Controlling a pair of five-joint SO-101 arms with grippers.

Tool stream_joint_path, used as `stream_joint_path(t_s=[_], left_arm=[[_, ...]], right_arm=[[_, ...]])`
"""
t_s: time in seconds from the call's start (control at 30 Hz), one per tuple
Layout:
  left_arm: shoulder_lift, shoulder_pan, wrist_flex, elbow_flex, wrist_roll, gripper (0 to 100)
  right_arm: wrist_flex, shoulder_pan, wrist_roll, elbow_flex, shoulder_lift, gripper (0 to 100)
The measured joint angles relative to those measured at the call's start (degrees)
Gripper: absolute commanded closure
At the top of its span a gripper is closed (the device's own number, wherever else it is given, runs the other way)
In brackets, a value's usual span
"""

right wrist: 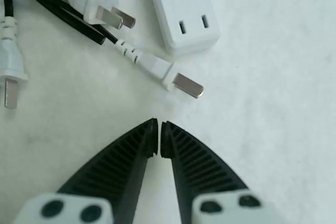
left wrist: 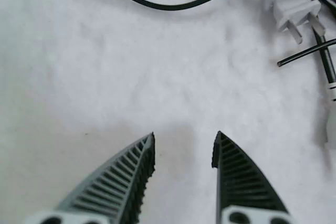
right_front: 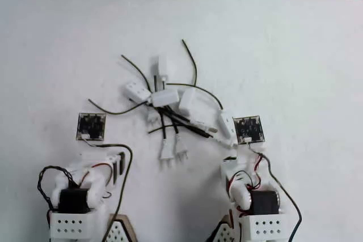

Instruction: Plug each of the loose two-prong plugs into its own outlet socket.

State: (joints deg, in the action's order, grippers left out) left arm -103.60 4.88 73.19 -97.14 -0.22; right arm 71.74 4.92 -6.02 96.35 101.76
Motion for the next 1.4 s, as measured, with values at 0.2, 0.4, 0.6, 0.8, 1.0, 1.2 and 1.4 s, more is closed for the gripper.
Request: stream_joint_path(t_s=[0.2,0.4,0.6,0.8,1.0,1.2,1.4], left_arm=[[0.0,0.0,0.0,0.0,0.0,81],[0.0,0.0,0.0,0.0,0.0,81],[0.0,0.0,0.0,0.0,0.0,81],[0.0,0.0,0.0,0.0,0.0,81],[0.0,-0.88,0.0,0.0,0.0,81],[0.0,-2.9,0.0,0.88,0.0,81],[-0.09,0.53,0.0,4.57,-0.18,81]], right_arm=[[0.0,0.0,0.0,0.0,0.0,97.8],[0.0,0.0,0.0,0.0,0.0,97.8],[0.0,0.0,0.0,0.0,0.0,97.8],[0.0,0.0,0.0,0.0,0.0,98.0],[0.0,0.0,0.0,0.0,0.0,98.0],[0.0,0.0,0.0,0.0,0.0,97.8],[0.0,-0.26,0.0,-0.62,0.09,97.8]])
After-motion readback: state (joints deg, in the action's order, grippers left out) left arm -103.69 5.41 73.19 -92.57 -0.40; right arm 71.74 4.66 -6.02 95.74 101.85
